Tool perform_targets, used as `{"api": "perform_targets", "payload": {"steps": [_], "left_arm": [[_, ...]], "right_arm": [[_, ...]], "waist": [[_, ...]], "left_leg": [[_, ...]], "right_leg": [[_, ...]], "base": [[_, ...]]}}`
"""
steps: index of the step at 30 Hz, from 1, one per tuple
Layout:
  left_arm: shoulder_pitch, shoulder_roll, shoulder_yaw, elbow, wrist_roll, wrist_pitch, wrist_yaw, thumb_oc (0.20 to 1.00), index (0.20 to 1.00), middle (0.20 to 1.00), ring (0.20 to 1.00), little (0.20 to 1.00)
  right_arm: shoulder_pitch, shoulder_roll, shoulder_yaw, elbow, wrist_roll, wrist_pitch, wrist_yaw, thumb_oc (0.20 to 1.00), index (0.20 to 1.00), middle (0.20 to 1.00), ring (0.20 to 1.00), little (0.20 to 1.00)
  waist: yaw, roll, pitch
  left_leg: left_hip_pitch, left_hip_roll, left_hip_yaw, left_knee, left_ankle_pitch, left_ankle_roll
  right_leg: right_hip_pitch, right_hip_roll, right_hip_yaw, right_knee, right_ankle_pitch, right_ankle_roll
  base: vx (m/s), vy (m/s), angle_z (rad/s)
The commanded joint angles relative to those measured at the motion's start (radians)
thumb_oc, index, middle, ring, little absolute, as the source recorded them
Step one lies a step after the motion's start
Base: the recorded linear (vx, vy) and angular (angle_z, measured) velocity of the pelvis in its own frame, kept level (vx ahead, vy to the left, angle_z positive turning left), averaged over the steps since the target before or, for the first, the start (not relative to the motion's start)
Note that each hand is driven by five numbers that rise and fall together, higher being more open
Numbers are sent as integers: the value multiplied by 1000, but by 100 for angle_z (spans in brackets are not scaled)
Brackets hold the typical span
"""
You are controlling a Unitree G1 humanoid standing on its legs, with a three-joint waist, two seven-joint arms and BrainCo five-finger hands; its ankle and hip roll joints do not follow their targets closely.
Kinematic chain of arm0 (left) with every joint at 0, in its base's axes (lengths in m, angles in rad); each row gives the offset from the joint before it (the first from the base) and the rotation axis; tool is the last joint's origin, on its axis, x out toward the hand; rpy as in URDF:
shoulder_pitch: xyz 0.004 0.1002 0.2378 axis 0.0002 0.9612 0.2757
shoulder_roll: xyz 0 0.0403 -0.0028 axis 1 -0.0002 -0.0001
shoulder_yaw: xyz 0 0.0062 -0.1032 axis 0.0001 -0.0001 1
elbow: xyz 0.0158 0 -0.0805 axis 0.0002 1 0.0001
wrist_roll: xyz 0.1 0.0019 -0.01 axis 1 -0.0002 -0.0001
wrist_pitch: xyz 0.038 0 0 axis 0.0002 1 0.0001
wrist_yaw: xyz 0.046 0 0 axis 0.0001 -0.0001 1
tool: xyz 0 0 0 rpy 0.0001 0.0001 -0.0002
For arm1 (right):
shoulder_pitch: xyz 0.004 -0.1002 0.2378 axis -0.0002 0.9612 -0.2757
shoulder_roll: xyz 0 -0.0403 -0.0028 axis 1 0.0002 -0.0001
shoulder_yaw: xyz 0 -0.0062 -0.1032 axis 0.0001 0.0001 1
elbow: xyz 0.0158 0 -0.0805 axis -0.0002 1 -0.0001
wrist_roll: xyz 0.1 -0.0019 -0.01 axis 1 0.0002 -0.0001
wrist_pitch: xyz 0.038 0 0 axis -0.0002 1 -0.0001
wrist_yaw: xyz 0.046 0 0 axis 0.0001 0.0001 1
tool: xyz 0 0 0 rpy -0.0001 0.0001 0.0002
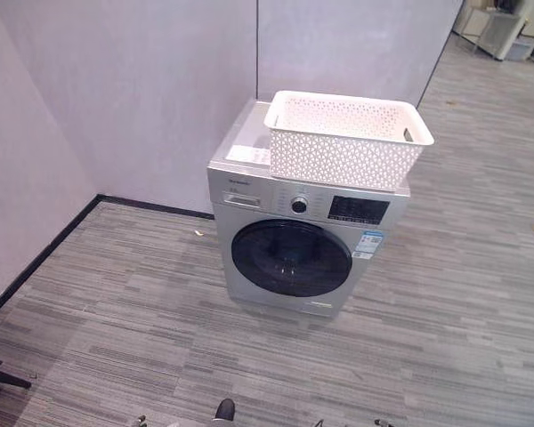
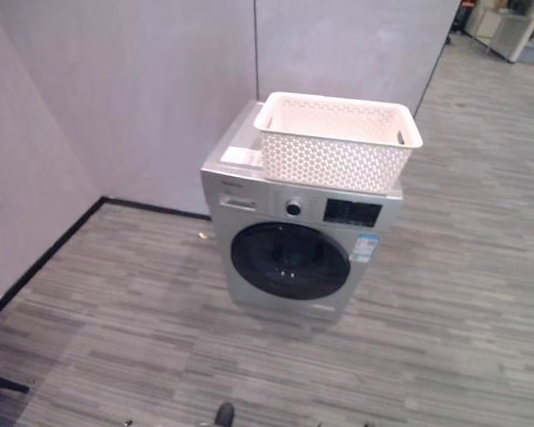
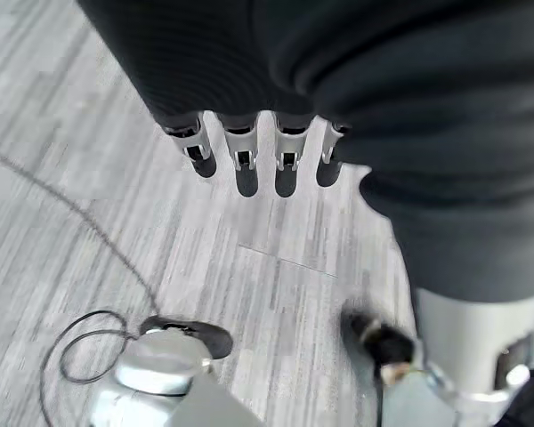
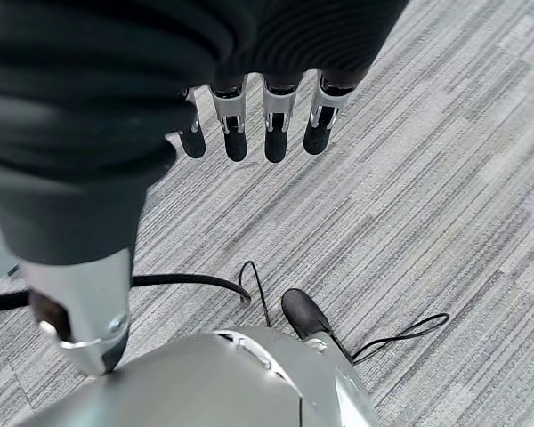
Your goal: Grab the laundry basket,head to the washer,open it,put in the laundry and shut it.
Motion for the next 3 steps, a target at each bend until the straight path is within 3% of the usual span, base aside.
{"api": "perform_targets", "payload": {"steps": [1, 3], "left_arm": [[-58, 8, 22, -8, -37, -10, 2, 1000, 1000, 1000, 1000, 1000], [-57, 1, 14, -11, -36, -9, -1, 1000, 1000, 1000, 1000, 1000]], "right_arm": [[12, 39, 15, -8, 21, 11, 13, 1000, 1000, 1000, 1000, 1000], [9, 38, 14, -1, 22, 14, 12, 1000, 1000, 1000, 1000, 1000]], "waist": [[11, -41, 22], [9, -38, 18]], "left_leg": [[-22, -8, -7, 24, 14, -33], [-19, -9, -9, 25, 12, -34]], "right_leg": [[21, -31, -16, 81, -118, 14], [25, -31, -17, 79, -118, 12]], "base": [[-12, 8, 14], [-14, 14, 8]]}}
